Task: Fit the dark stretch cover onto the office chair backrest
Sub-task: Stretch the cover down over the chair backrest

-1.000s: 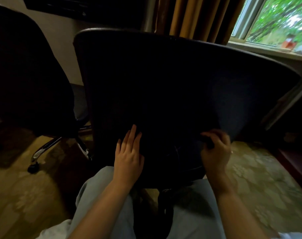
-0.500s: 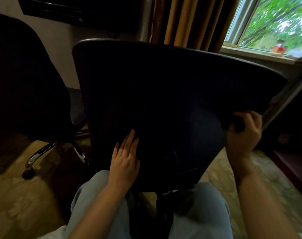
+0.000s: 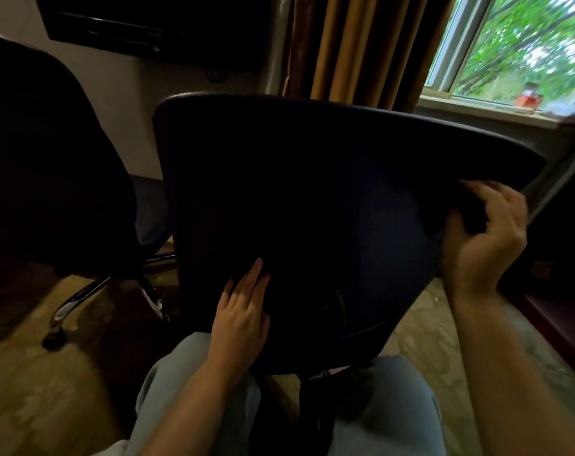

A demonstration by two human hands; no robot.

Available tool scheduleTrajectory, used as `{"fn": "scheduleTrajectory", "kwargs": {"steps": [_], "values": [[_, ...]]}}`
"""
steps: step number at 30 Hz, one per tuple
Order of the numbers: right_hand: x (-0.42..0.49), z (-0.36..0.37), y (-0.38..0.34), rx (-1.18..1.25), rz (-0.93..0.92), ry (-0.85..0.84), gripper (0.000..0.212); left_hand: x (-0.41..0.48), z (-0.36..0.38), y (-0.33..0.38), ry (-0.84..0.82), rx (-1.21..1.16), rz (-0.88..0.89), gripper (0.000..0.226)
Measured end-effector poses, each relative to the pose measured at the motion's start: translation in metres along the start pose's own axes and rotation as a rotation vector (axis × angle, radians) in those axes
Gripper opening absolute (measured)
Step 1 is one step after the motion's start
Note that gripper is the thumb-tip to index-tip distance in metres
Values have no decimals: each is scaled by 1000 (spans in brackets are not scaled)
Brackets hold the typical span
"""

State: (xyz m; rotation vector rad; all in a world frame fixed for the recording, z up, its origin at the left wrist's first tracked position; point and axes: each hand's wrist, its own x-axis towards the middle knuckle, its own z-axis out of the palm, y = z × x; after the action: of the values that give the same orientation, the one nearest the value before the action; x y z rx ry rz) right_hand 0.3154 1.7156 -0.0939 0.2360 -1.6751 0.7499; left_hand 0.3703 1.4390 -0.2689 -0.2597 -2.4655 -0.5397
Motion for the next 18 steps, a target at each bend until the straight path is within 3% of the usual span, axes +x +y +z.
{"fn": "scheduleTrajectory", "kwargs": {"steps": [4,11,13,18], "values": [[-34,22,-4,-9,15,-83,29,0,0,-1,9,-6,-10,56],[-103,20,21,-86,175,-475,37,-2,2,-2,-20,5,-4,59],[-92,17,14,-74,164,-454,37,-2,2,-3,-11,-6,-12,58],[-39,17,-32,30,10,-187,29,-2,-1,-3,54,-48,-38,56]]}}
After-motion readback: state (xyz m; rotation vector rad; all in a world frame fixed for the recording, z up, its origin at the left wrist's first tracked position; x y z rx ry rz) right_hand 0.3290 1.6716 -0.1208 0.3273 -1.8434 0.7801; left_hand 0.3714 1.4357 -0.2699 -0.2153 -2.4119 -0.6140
